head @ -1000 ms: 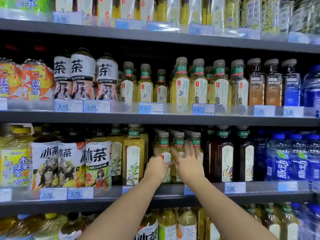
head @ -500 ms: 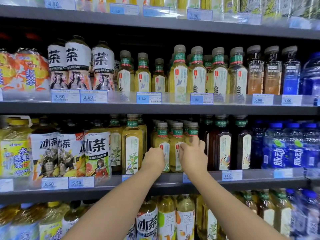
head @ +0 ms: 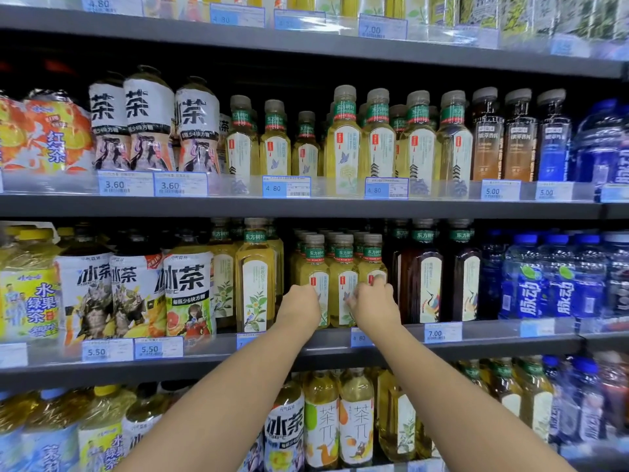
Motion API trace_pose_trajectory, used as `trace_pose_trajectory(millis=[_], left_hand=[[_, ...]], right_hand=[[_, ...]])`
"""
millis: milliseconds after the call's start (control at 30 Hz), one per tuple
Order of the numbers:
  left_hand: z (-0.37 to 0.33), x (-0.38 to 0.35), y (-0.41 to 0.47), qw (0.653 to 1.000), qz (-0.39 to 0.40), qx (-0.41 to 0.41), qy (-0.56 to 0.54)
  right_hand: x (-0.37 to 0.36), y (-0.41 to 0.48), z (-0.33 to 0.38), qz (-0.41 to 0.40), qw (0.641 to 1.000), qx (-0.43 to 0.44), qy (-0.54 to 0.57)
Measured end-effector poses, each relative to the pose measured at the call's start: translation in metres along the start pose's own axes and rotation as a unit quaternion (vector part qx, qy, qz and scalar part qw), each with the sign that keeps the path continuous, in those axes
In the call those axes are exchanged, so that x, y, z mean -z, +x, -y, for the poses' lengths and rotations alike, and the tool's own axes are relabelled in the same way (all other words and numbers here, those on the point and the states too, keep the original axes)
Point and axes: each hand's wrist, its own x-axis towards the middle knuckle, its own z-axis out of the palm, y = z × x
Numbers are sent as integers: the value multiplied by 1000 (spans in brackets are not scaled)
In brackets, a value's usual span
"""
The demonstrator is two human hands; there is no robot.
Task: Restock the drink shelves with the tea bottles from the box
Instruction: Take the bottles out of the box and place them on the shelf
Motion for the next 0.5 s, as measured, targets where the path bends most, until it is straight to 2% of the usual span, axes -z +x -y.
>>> trace_pose_trajectory(millis=[233,333,433,500], left_hand=[[4,14,-49,998,-38,-42,13],[11,13,-79,986,-97,-134,19],[19,1,-116,957,-145,-244,58],[27,-17,-143,944,-129,-295,80]], right_hand=[[13,-44,-10,-30,998,60,-23],[14,-73,-12,-76,992,102,-23],[8,-109,-15,-111,984,141,-7],[-7,-136,-19,-113,981,156,0]])
